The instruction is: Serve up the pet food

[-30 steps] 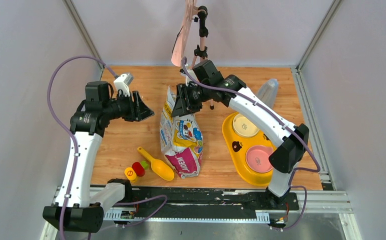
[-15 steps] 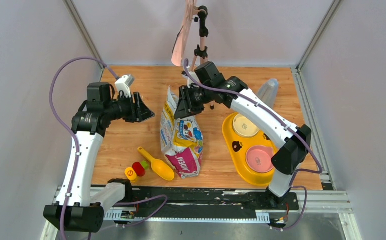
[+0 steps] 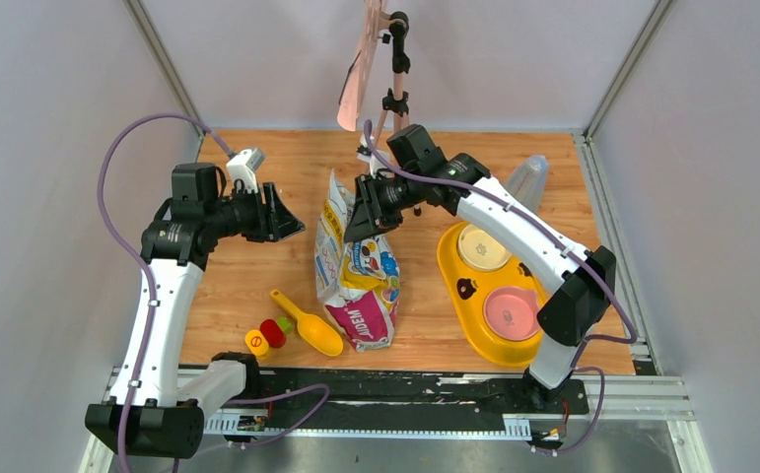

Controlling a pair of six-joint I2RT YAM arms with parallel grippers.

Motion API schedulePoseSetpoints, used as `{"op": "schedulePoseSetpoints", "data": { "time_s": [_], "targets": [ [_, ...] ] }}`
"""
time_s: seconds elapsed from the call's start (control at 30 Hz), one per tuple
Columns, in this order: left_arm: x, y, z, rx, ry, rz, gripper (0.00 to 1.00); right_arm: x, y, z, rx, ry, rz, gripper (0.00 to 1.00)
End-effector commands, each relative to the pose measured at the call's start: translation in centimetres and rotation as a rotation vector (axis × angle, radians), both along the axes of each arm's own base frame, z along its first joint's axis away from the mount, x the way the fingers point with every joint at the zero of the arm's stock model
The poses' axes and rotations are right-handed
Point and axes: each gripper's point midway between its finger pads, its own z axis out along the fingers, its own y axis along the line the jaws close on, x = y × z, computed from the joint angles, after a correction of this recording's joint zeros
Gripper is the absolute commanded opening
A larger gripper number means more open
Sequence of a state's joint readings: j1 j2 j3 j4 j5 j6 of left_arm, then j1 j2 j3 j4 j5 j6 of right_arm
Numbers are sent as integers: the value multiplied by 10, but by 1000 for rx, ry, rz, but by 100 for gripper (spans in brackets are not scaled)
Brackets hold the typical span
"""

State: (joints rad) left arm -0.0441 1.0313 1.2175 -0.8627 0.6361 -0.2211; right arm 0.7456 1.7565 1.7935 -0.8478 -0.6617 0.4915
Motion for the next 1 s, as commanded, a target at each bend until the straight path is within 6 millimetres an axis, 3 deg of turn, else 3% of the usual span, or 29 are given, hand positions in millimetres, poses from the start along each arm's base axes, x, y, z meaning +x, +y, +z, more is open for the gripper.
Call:
{"op": "schedulePoseSetpoints", "data": {
  "time_s": [0.0, 0.4, 0.97],
  "targets": [
    [2, -2, 6, -13, -39, -15, 54, -15, -1, 25, 89, -36, 68, 24],
    [1, -4, 9, -29, -40, -22, 54, -10, 7, 11, 67, 26, 73, 13],
    [-3, -13, 10, -77, -11, -62, 55, -7, 15, 1, 53, 85, 89, 17]
  ]
}}
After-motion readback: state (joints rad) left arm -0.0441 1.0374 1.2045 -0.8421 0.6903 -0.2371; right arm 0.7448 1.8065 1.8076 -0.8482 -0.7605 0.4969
